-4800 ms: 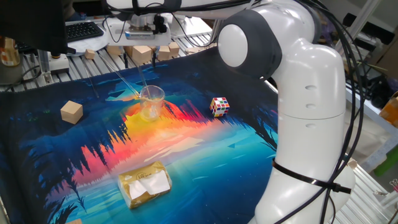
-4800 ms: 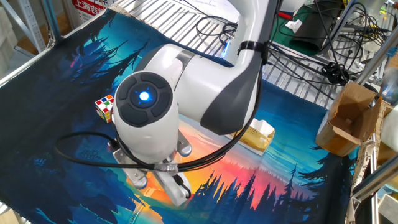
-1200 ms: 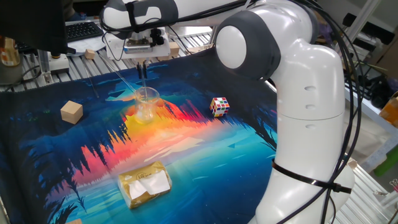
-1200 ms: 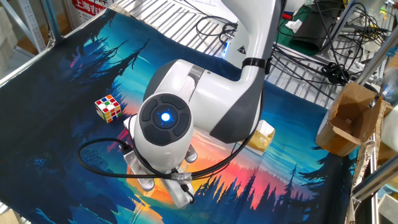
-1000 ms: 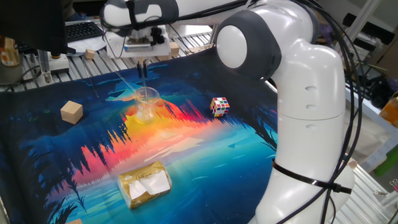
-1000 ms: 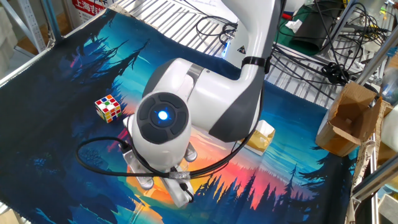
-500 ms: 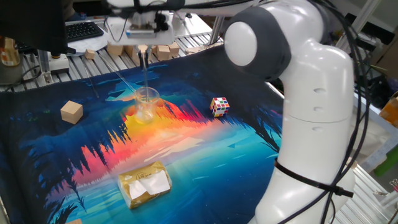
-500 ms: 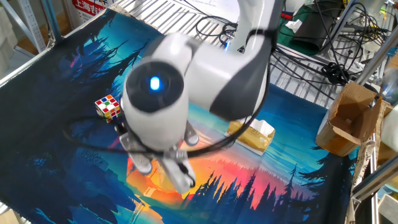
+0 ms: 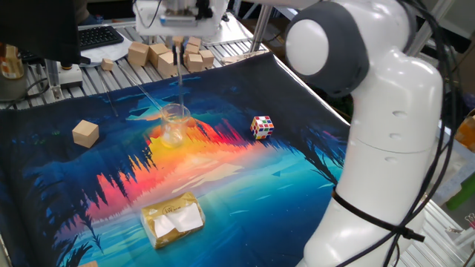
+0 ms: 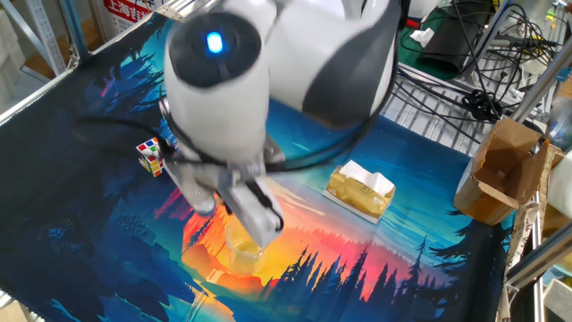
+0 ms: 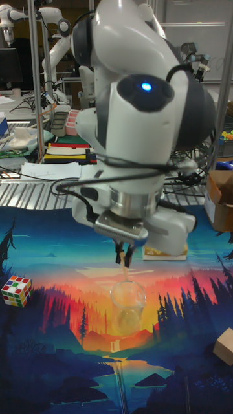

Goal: Shake the test tube

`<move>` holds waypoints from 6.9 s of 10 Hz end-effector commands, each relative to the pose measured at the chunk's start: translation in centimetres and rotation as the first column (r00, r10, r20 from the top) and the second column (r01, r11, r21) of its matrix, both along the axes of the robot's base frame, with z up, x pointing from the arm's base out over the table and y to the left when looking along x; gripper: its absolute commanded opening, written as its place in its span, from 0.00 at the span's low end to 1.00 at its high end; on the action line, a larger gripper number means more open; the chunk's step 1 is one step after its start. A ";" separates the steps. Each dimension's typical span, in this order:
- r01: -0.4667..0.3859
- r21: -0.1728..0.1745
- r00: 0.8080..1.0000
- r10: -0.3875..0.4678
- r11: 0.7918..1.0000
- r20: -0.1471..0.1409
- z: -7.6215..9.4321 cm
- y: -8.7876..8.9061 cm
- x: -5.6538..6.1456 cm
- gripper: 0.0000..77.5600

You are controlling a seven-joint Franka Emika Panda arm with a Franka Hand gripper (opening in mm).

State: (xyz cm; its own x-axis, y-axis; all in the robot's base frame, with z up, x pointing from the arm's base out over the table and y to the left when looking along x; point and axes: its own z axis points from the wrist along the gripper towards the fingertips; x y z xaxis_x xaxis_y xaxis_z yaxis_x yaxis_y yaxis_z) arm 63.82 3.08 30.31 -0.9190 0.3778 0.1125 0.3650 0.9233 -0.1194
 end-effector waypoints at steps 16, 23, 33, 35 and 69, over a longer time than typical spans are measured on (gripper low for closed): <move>0.118 0.439 0.927 -0.258 0.891 0.274 7.2 -2.4 0.7 0.01; -0.295 -0.133 0.953 0.301 0.946 0.028 7.0 -2.4 -0.7 0.01; -0.057 0.275 0.979 0.000 0.960 0.202 7.0 -1.6 0.0 0.01; 0.032 0.345 0.977 -0.102 0.938 0.188 7.4 0.9 -0.5 0.01; -0.077 0.068 0.976 0.061 0.995 0.211 1.5 1.5 -0.1 0.01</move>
State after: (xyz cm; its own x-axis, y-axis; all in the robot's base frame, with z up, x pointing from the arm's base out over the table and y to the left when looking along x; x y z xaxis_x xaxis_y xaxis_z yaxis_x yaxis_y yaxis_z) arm 63.78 4.35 32.12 -0.9499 0.3090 -0.0464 0.3083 0.9510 0.0222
